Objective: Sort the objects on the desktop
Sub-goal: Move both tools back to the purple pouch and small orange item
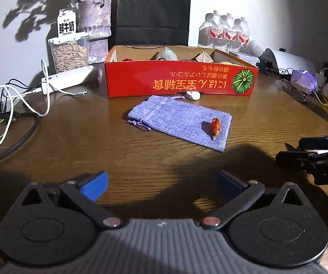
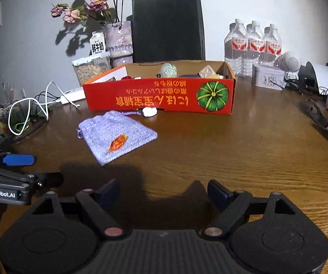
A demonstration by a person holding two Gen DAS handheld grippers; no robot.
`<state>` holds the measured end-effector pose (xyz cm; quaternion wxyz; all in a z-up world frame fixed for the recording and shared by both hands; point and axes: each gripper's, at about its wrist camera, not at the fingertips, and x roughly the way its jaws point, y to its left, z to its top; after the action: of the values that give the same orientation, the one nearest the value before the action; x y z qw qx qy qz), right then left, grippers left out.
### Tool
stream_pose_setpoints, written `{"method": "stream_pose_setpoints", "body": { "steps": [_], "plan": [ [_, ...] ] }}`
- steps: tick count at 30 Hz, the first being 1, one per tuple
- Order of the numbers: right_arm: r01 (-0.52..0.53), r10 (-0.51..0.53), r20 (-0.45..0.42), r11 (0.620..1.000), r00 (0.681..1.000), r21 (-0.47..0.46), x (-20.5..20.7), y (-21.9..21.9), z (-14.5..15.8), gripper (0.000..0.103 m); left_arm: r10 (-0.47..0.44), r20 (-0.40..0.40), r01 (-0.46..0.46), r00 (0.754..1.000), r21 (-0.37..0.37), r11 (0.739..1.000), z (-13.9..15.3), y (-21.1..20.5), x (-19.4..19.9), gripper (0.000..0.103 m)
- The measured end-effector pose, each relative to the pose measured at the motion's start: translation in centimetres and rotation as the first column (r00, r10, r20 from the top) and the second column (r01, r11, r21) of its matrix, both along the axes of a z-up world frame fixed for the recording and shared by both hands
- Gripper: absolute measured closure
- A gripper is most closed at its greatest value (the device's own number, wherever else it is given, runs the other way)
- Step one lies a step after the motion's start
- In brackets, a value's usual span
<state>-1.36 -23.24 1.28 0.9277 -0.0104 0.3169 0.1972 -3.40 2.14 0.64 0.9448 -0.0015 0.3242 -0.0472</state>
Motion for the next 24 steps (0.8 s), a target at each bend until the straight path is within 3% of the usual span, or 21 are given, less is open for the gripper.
{"method": "stream_pose_setpoints", "body": {
  "steps": [4,7,9,13,18,24],
  "plan": [
    [-0.004,0.004,0.023,1.0,1.0,-0.003,0.3,0.3,0.5,0.021,0.014,-0.012,-0.015,1.0,-0.029,0.999,-0.1,0.5,0.7,0.0],
    [-0.057,0.056,0.007,0.997,0.998,0.055,1.5,1.5,0.8,0.024,0.033,-0.018,-0.034,0.999,-0.033,0.999,0.0,1.0,1.7,0.0],
    [-0.09,0.092,-0.021,0.992,0.996,0.092,3.0,2.7,1.0,0.036,0.047,-0.007,-0.047,0.999,-0.023,0.999,0.3,1.5,2.5,0.0],
    [-0.112,0.113,-0.026,0.992,0.993,0.062,5.6,5.7,1.0,0.046,0.064,-0.005,-0.064,0.998,-0.044,0.997,0.8,2.7,4.6,0.0],
    [-0.132,0.132,-0.043,0.991,0.99,0.009,7.4,8.1,0.0,0.081,0.062,0.022,-0.06,0.998,-0.056,0.997,1.3,3.4,7.0,0.0],
    [-0.123,0.124,0.004,0.992,0.992,-0.033,6.6,7.5,0.2,0.082,-0.015,0.025,0.015,1.0,-0.003,1.0,1.0,2.3,10.7,0.0]
  ]
}}
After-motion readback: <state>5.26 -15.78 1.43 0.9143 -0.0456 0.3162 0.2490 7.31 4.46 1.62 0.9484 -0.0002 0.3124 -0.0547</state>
